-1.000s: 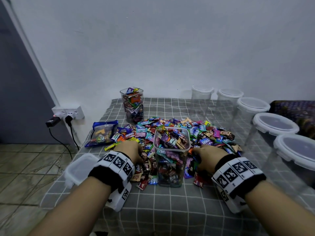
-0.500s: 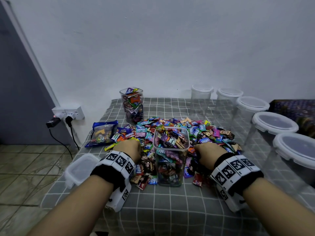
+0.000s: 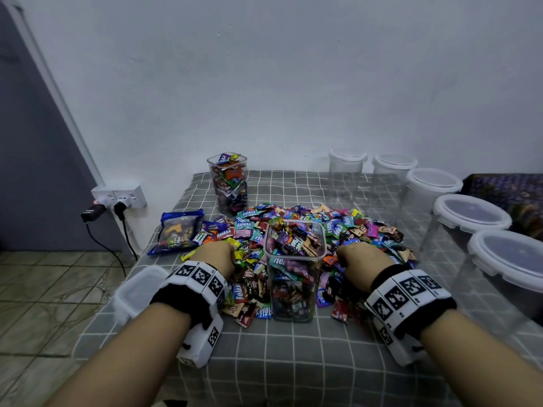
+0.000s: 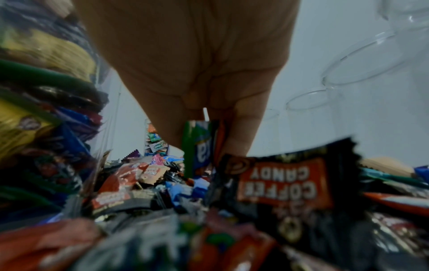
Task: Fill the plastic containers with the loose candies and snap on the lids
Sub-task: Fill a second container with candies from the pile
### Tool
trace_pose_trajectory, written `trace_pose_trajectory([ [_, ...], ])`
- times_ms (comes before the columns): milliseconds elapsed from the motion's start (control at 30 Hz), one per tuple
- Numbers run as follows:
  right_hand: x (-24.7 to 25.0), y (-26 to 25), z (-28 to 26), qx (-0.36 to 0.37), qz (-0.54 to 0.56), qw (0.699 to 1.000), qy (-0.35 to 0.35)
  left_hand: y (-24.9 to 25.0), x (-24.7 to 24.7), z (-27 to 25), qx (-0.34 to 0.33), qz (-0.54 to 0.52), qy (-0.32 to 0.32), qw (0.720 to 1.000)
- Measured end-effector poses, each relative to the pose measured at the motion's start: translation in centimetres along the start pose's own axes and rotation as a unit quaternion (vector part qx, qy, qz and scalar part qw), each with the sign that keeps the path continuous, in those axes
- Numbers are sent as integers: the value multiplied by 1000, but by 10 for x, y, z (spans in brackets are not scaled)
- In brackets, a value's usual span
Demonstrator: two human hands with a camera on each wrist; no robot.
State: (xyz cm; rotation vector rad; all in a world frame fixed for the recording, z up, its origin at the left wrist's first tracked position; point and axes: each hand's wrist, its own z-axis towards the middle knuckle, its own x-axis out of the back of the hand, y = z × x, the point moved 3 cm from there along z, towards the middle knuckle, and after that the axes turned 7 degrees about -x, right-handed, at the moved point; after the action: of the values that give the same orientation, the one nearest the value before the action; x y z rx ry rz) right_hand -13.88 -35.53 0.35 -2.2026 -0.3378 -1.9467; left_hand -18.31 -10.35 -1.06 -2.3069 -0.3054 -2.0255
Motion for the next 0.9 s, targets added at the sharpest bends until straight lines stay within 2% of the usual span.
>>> trace_pose_trajectory([
  [200,3,6,1,13,80,996,29,-2,6,-6,4,-43,34,998],
  [333,12,12,-4,19,153,985,77,-2,14,-14,4,-69,89,994],
  [500,40,8,-15,65,239,959,140,-3,24,-24,-6,-141,143,980],
  [667,81,-6,-32,131,316,913,224,2,46,-35,-21,-228,215,949],
  [800,92,-30,-40,185,363,889,207,10,63,-39,-52,-272,256,926],
  [900,87,-46,-38,206,353,891,196,17,70,-44,-72,-293,274,913],
])
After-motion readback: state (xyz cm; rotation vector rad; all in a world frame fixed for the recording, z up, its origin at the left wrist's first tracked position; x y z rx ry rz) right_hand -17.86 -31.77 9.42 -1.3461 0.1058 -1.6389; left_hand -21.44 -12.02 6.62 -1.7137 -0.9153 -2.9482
